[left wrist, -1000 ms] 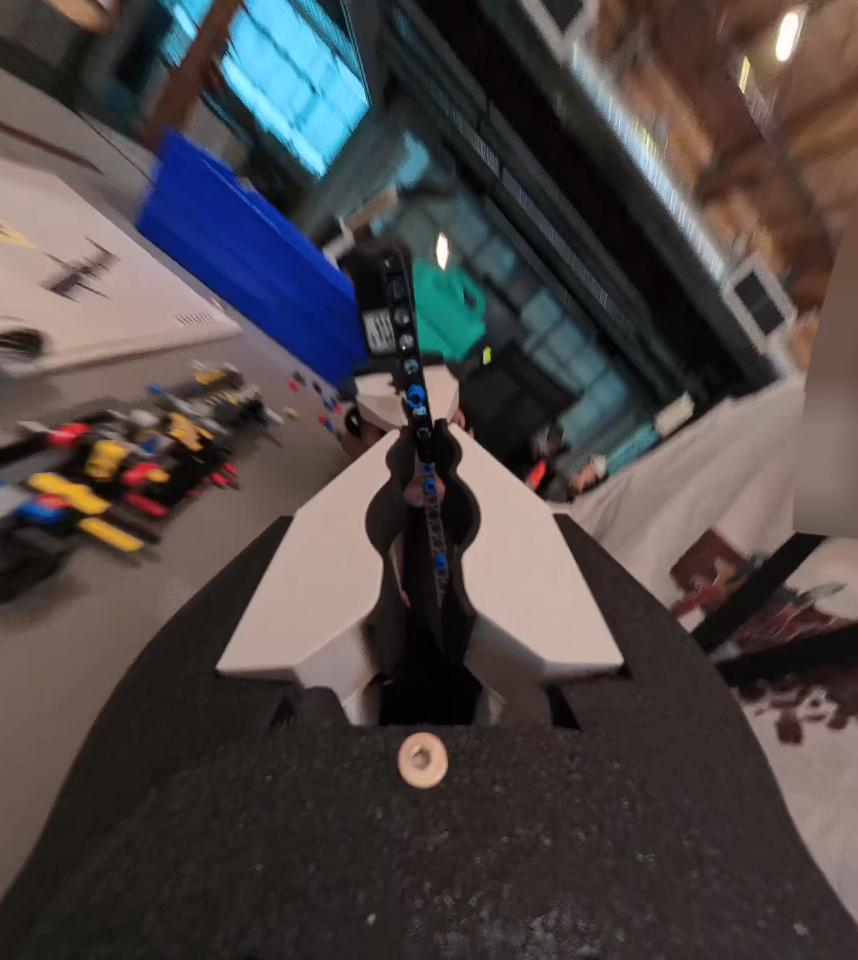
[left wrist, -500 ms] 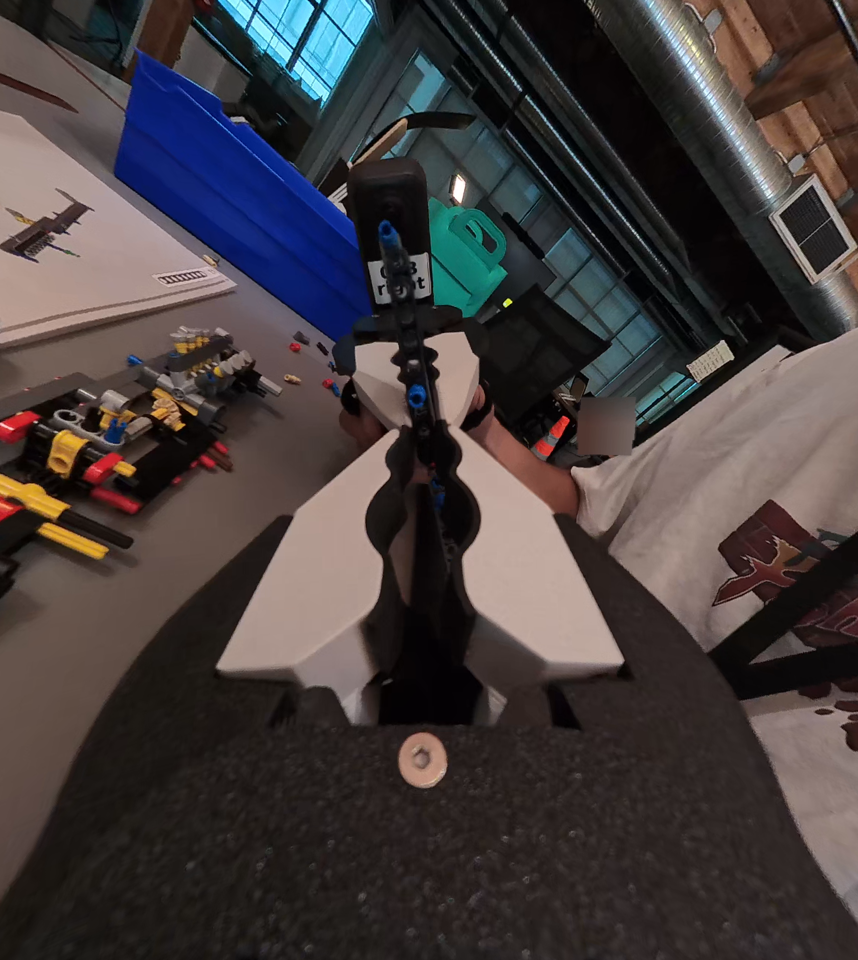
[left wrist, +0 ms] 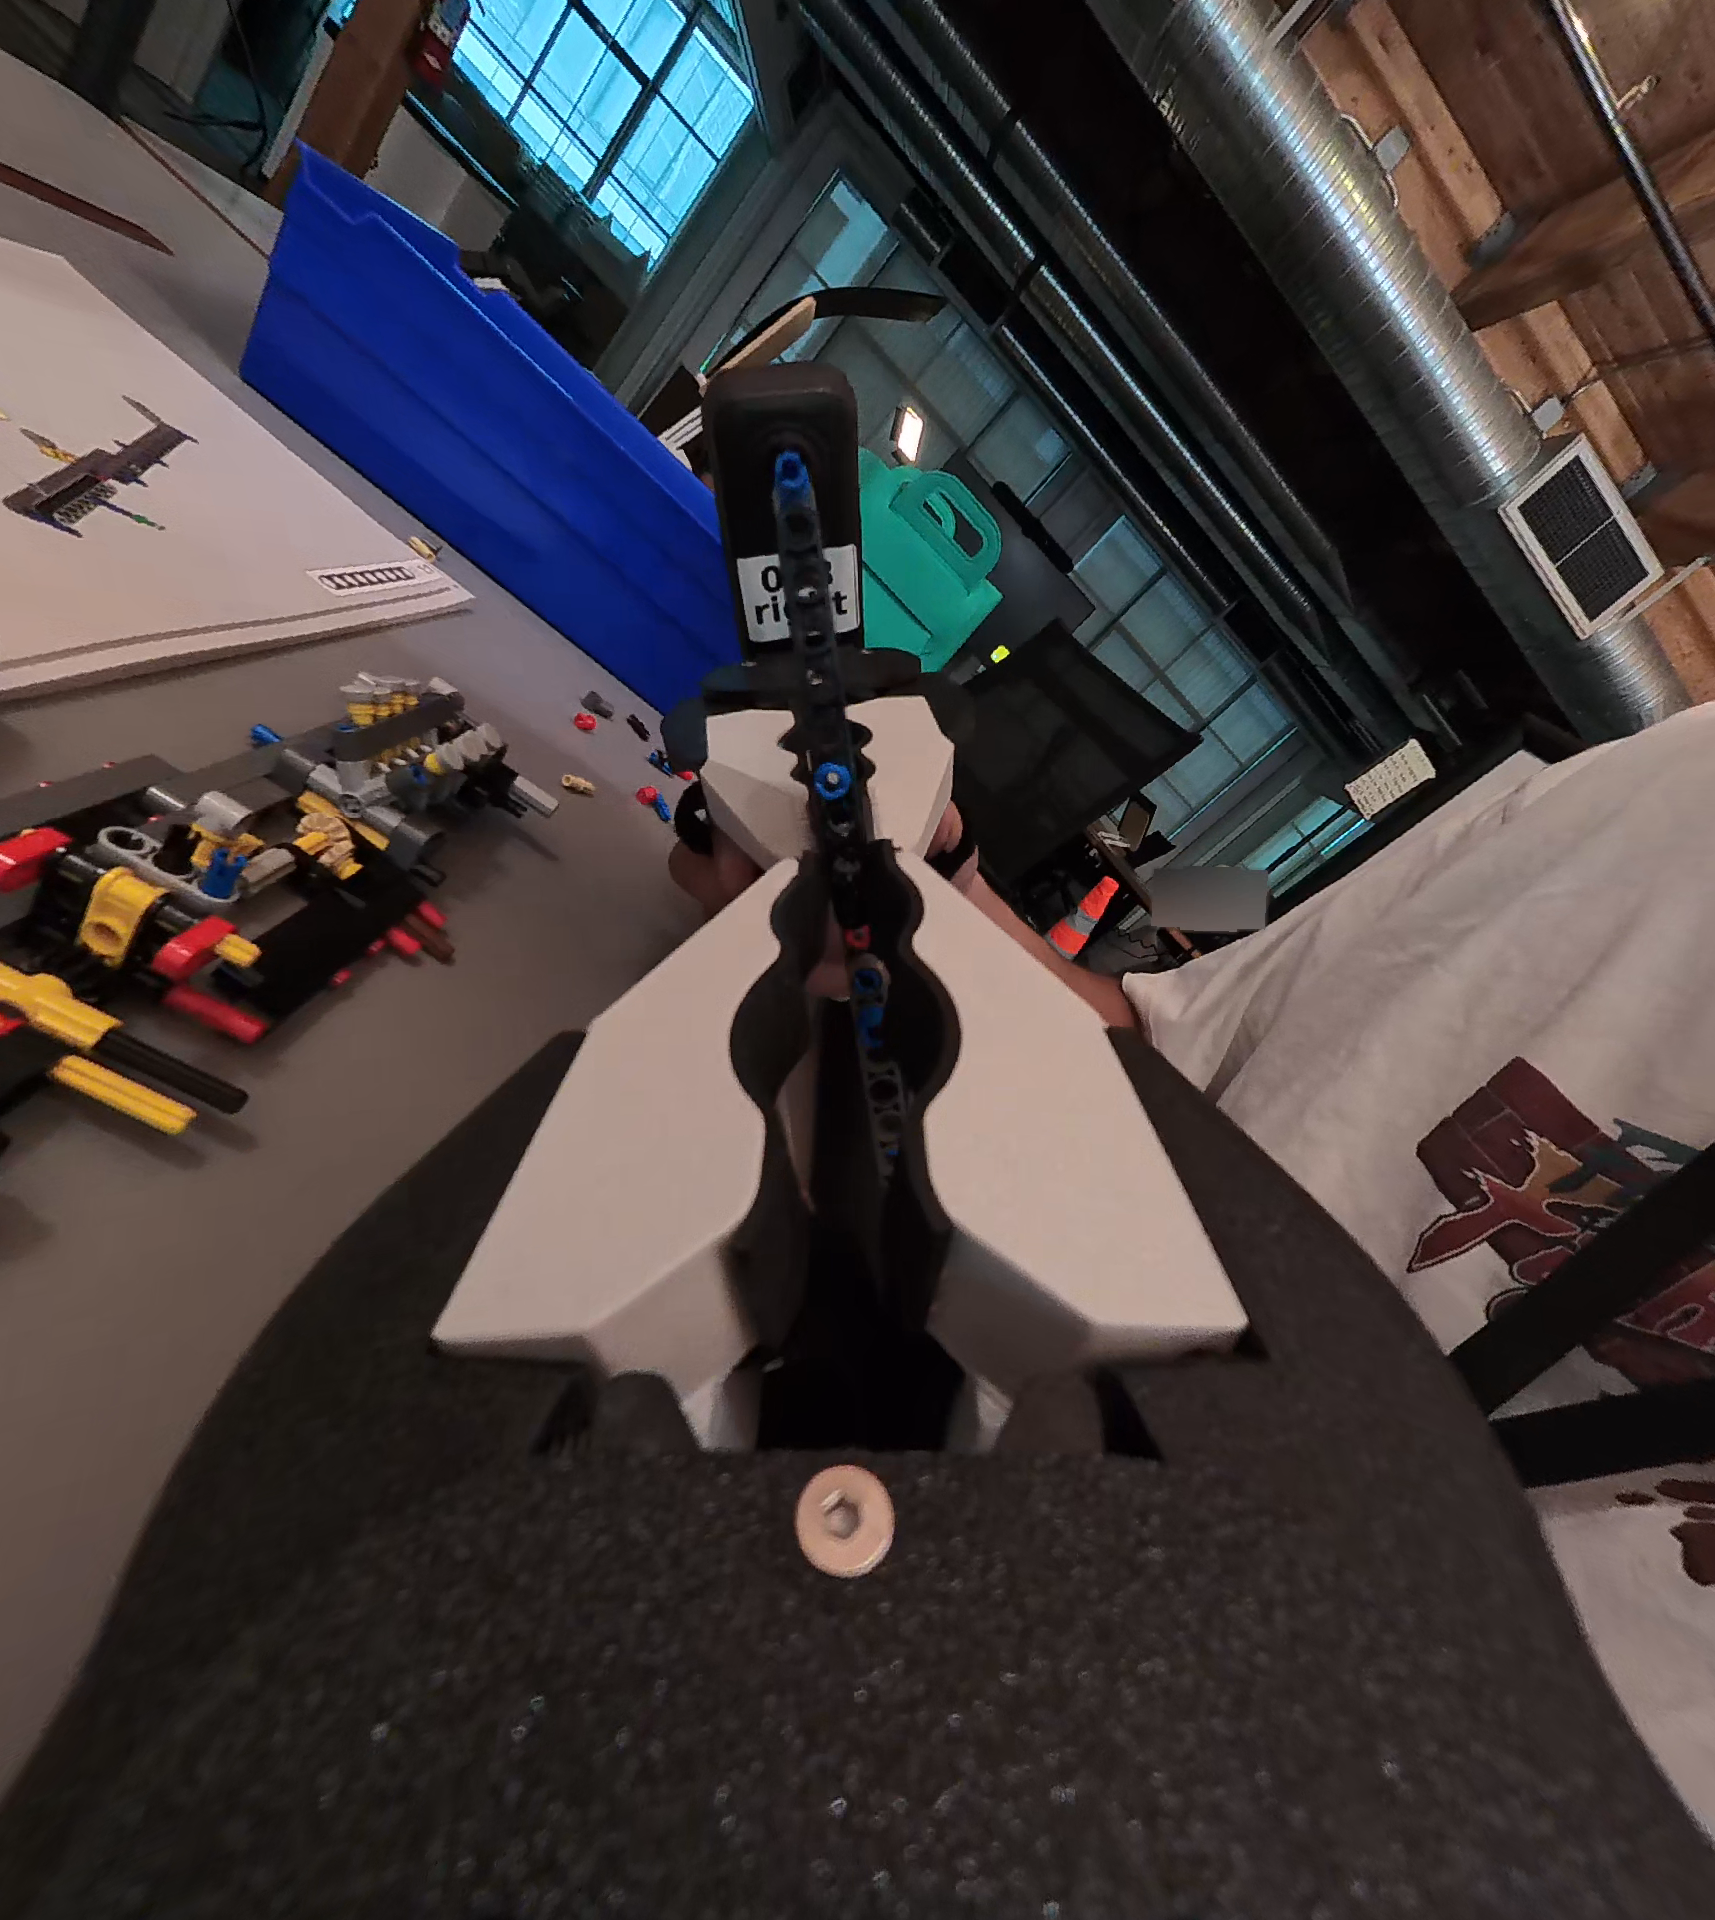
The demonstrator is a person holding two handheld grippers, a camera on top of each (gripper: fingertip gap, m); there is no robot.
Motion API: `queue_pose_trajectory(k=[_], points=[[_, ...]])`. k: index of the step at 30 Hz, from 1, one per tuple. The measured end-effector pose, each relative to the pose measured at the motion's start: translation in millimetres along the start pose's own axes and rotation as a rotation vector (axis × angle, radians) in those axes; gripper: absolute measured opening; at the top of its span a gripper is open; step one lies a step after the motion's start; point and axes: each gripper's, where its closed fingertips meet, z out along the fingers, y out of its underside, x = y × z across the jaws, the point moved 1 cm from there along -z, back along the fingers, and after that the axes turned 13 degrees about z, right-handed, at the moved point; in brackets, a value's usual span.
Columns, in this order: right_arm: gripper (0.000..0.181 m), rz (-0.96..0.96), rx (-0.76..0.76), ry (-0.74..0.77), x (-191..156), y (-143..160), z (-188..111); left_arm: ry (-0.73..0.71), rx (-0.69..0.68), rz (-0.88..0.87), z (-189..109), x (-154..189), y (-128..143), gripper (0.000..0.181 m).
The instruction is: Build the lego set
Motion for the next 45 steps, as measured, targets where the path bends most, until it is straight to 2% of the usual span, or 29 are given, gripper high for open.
queue_pose_trajectory(k=[10,17,32,41,43,45], points=[[0.006,0.015,0.002,-0.012,-1.1,-0.2,0.9,-0.046,0.01,0.06,0.6,1.1,-1.4,0.007],[0.005,0.043,-0.006,0.014,5.0,1.2,-0.7,-0.044,-0.025,0.029,1.9,-3.4,3.2,0.007],[0.006,-0.03,-0.014,0.018,-0.5,2.7,1.5,0.0,-0.059,0.031,4.4,2.9,4.6,0.007],[0.012,-0.016,-0.006,0.023,0.9,2.0,1.9,-0.007,-0.068,0.031,4.6,1.8,5.8,0.007],[0.03,-0.007,-0.013,0.004,-1.4,2.8,0.9,-0.018,-0.086,0.025,5.2,-0.9,8.8,0.007],[0.03,-0.012,-0.026,0.031,2.6,4.6,-0.8,-0.022,-0.107,0.016,6.8,-2.6,12.2,0.007]])
